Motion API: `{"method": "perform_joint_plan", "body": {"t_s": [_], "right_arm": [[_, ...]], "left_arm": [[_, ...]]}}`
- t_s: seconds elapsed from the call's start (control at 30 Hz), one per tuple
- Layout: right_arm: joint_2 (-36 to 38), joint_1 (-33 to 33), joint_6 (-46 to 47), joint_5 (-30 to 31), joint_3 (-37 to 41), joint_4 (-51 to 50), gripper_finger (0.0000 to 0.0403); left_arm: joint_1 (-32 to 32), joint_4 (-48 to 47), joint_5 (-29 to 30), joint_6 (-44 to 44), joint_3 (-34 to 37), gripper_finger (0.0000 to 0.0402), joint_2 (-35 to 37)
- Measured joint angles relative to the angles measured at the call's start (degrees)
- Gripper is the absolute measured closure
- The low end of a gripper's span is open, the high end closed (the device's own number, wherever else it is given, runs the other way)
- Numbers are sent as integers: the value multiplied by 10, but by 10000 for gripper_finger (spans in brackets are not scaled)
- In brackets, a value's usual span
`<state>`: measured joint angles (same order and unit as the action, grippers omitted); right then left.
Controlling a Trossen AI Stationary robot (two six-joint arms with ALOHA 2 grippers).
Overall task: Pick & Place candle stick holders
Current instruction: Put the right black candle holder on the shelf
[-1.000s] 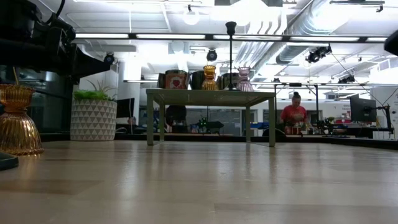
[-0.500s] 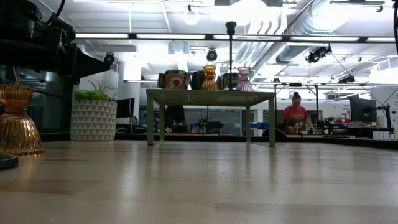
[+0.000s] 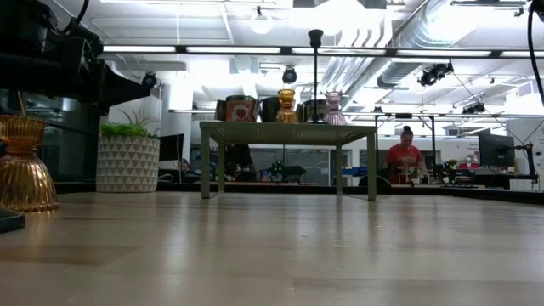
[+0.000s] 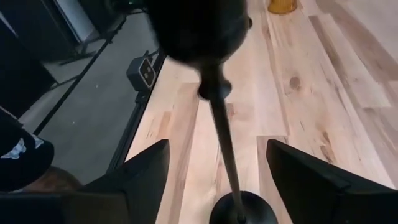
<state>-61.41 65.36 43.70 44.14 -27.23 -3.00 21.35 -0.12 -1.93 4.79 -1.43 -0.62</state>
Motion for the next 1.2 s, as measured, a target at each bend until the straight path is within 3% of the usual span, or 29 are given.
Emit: {"method": "perform_joint_plan", "body": {"t_s": [0.43,0.8,1.2], "right_arm": [[0,40,-61,113,19,64,215],[0,21,-86,113,19,71,239],[0,20,-98,111,19,71,306]], "left_arm": [[0,0,0,0,0,402,0],[0,0,0,0,0,402,0],[0,0,0,0,0,402,0]]}}
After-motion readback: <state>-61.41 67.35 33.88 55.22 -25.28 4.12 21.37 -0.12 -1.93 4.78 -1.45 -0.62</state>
